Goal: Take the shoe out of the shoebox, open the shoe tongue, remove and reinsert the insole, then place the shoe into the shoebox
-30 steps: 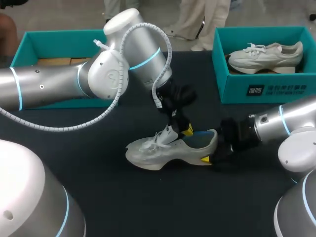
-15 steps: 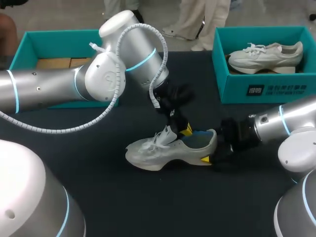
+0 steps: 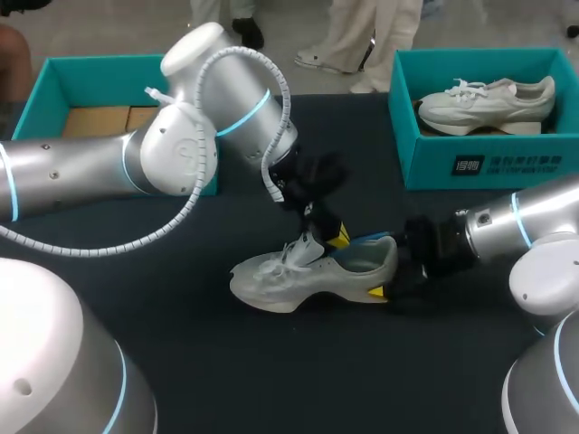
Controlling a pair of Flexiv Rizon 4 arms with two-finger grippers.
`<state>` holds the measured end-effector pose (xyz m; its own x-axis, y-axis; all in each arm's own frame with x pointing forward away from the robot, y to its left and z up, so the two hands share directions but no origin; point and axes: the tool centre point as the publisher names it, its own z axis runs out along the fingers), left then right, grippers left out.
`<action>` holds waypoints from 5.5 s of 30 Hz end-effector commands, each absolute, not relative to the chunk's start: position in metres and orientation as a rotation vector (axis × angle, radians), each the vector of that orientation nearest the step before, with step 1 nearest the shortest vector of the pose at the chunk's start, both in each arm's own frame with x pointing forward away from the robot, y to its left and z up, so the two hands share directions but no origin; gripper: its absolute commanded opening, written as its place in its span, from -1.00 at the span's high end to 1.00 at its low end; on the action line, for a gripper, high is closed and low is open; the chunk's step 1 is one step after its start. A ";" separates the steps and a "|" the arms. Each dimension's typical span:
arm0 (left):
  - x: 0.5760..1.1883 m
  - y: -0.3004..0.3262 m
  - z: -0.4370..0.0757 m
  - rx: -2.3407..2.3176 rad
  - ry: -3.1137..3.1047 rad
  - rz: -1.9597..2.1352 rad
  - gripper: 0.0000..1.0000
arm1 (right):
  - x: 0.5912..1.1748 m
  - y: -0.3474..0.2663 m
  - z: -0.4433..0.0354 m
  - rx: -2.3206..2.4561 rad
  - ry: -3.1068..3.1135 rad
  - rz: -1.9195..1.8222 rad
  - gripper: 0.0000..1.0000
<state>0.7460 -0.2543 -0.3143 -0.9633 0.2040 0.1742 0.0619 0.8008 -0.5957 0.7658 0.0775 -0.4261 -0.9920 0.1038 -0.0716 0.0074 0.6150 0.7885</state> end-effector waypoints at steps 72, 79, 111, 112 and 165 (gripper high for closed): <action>0.738 -0.266 -0.336 -0.058 -3.087 0.898 1.00 | 0.765 0.079 -0.430 0.095 2.723 1.325 1.00; 0.738 -0.264 -0.316 -0.042 -3.035 0.975 1.00 | 0.765 0.079 -0.430 0.095 2.723 1.325 1.00; 0.742 -0.282 -0.251 -0.080 -2.804 1.270 1.00 | 0.765 0.079 -0.430 0.095 2.723 1.325 1.00; 0.741 -0.284 -0.249 -0.084 -2.805 1.275 1.00 | 0.765 0.079 -0.430 0.095 2.723 1.325 1.00; 0.737 -0.297 -0.167 -0.219 -2.552 1.479 1.00 | 0.765 0.079 -0.430 0.095 2.723 1.325 1.00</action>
